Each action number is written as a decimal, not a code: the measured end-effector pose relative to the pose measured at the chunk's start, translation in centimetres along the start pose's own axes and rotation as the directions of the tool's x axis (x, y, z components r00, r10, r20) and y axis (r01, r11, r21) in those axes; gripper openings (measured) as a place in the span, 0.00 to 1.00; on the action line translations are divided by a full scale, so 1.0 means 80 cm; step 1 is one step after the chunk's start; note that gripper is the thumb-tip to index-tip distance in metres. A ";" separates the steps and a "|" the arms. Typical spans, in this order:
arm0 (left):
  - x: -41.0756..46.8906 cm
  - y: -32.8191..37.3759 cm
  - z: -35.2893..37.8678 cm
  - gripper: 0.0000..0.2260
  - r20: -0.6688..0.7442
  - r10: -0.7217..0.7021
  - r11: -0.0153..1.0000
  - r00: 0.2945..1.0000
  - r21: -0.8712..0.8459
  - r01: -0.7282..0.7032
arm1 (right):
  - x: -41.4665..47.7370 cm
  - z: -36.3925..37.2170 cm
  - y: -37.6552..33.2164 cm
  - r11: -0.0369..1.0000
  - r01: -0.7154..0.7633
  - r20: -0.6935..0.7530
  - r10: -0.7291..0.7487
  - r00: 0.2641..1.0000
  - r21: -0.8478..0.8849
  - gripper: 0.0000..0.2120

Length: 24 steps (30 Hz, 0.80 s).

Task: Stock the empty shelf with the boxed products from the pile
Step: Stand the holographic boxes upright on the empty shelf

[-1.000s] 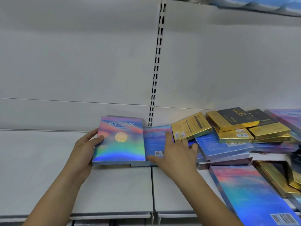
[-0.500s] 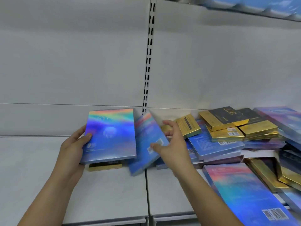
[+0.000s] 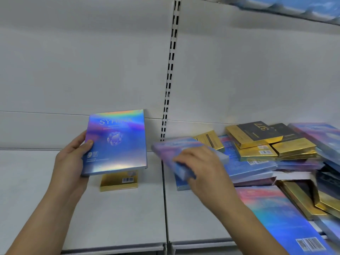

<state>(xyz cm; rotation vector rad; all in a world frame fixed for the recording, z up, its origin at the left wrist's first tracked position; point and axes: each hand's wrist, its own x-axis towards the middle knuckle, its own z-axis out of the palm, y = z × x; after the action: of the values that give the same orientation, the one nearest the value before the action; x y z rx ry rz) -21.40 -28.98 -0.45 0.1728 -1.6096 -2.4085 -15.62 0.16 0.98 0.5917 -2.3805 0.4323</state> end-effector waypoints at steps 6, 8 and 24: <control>-0.009 -0.002 0.010 0.15 0.002 -0.019 0.999 1.000 0.031 0.019 | -0.025 0.028 -0.008 0.983 0.045 0.438 0.038 0.898 -0.179 0.28; -0.011 -0.002 0.012 0.15 0.000 -0.020 0.999 1.000 0.039 0.020 | -0.019 0.019 -0.013 0.985 0.031 0.520 0.063 0.852 -0.170 0.28; -0.018 0.003 0.019 0.16 0.072 -0.007 0.995 0.997 0.100 0.000 | 0.063 -0.021 0.028 0.780 -0.449 0.460 0.621 0.635 -0.436 0.33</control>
<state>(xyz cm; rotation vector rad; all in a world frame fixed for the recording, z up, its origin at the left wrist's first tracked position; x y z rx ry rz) -20.34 -27.31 0.34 0.1074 -1.7644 -2.3630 -19.40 1.25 5.19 -0.2069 -3.1476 0.1441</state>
